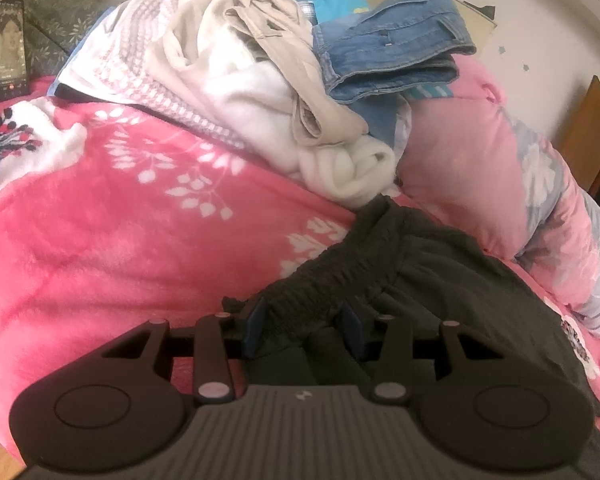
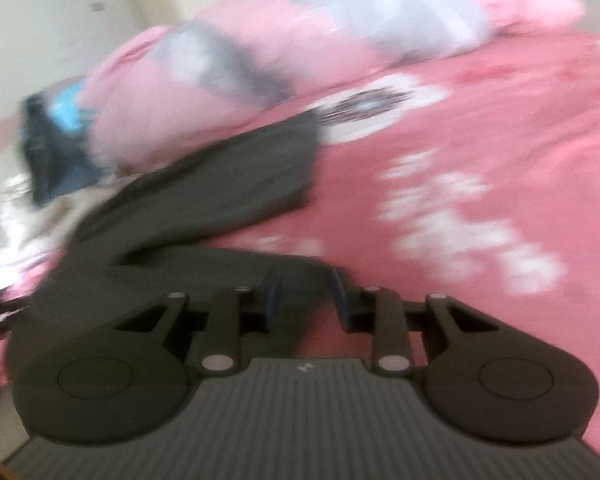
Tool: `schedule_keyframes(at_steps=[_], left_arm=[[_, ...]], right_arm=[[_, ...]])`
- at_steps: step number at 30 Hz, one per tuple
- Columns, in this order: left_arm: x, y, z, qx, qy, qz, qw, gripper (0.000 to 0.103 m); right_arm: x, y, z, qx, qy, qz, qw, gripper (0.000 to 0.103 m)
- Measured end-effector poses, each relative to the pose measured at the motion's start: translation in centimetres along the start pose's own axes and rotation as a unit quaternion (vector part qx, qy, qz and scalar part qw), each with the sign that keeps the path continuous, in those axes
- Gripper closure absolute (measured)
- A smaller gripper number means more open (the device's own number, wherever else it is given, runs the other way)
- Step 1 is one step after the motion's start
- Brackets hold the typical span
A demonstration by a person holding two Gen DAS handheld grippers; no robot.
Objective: Fold clothes
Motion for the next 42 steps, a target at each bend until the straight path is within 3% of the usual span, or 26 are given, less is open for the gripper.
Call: schedule_keyframes(at_steps=[2,5,7,12,16,22,27,31,35,39,42], left_arm=[[0.0,0.0,0.0,0.001,0.001,0.0,1.0,0.059],[0.0,0.0,0.0,0.002,0.001,0.0,1.0,0.059],[0.1,0.0,0.0,0.003,0.001,0.0,1.0,0.059],[-0.1,-0.2,0.1,0.006,0.002,-0.002,1.0,0.059],[-0.2,-0.3,0.1,0.006,0.002,-0.002,1.0,0.059],[-0.2,-0.4,0.2,0.009,0.006,-0.002,0.9999,0.058],[-0.2,-0.4,0.3,0.012,0.008,-0.003,0.9999,0.058],[-0.3,-0.4,0.2,0.008,0.004,-0.003,1.0,0.058],[-0.4,-0.4,0.1,0.006,0.003,-0.002,1.0,0.058],[-0.4,-0.3,0.1,0.003,0.001,-0.001,1.0,0.058],[-0.4,-0.4,0.1,0.001,0.002,0.0,1.0,0.058]], right_arm=[[-1.0,0.2,1.3,0.019,-0.021,0.009,1.0,0.075],[-3.0,0.2,0.6,0.026,0.012,0.026,0.999,0.074],[-4.2,-0.1,-1.4,0.002,0.057,0.032,0.998,0.074],[-4.6,-2.7,-6.1,-0.067,0.173,-0.006,0.983,0.074],[-3.2,-4.9,-4.2,-0.099,0.115,-0.04,0.988,0.08],[-6.0,-3.3,0.2,-0.048,0.064,-0.006,0.997,0.075],[-7.3,-4.6,-3.8,-0.088,0.161,-0.005,0.983,0.075],[-6.5,-7.4,-7.3,-0.138,0.231,-0.054,0.961,0.075],[-6.2,-9.7,-6.1,-0.153,0.223,-0.102,0.957,0.075],[-8.5,-10.2,-5.0,-0.187,0.205,-0.125,0.953,0.074],[-9.6,-9.8,-6.8,-0.212,0.244,-0.112,0.94,0.074]])
Point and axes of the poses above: each gripper's, at about its wrist camera, not at the fingertips, and x roughly the way its jaws point, z to its right, y to its top, the point moved 4 cm from there along x, roughly the way its jaws point, and after that the axes turned 13 degrees about -y, right-handed, at the moved point
